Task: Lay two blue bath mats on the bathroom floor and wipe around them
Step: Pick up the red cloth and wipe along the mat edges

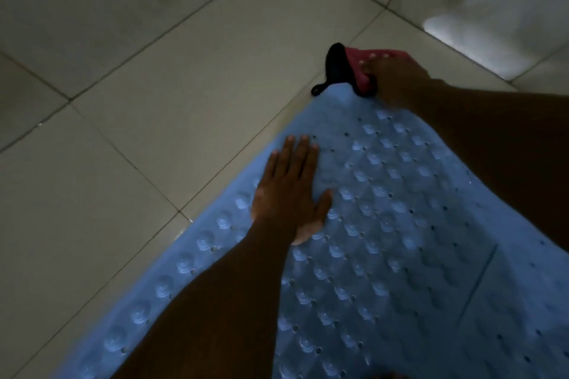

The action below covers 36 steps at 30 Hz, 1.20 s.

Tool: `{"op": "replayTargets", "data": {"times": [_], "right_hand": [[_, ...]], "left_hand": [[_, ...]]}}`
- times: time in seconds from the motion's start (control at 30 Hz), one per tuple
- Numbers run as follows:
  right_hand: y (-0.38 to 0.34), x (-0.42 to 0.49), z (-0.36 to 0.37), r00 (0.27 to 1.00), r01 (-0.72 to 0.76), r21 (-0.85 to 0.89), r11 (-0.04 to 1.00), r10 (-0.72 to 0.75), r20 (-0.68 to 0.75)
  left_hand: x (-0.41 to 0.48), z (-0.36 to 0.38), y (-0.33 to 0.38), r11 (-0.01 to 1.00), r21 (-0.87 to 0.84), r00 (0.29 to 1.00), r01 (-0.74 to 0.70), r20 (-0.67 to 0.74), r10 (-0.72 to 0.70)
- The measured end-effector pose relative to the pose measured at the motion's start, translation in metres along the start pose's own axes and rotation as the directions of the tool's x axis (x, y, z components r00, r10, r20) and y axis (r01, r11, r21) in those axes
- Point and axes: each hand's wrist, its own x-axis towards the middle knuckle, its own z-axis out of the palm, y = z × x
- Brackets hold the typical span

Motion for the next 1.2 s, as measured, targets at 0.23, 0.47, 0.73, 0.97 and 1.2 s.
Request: {"op": "replayTargets", "data": {"times": [0.23,0.47,0.73,0.97,1.2], "right_hand": [[0.042,-0.088,0.035,0.969,-0.24,0.13,0.962,0.245,-0.028],[0.073,-0.146,0.062,0.919,-0.363,0.193,0.912,0.384,-0.085],[0.125,-0.208,0.084,0.867,-0.475,0.218,0.852,0.495,-0.046],[0.145,-0.251,0.108,0.831,-0.499,0.231,0.835,0.536,-0.146],[0.154,-0.267,0.125,0.868,-0.37,0.205,0.906,0.416,-0.27]], "left_hand": [[-0.003,-0.005,0.0,1.0,0.007,1.0,0.002,-0.029,-0.001],[0.002,-0.003,0.007,1.0,0.001,0.999,0.02,-0.033,-0.02],[0.028,0.029,0.177,0.957,-0.061,0.958,-0.283,0.033,0.286],[-0.007,0.046,0.245,0.921,-0.034,0.92,-0.387,0.05,0.388],[-0.034,0.052,0.256,0.926,-0.07,0.928,-0.372,-0.005,0.373]]}}
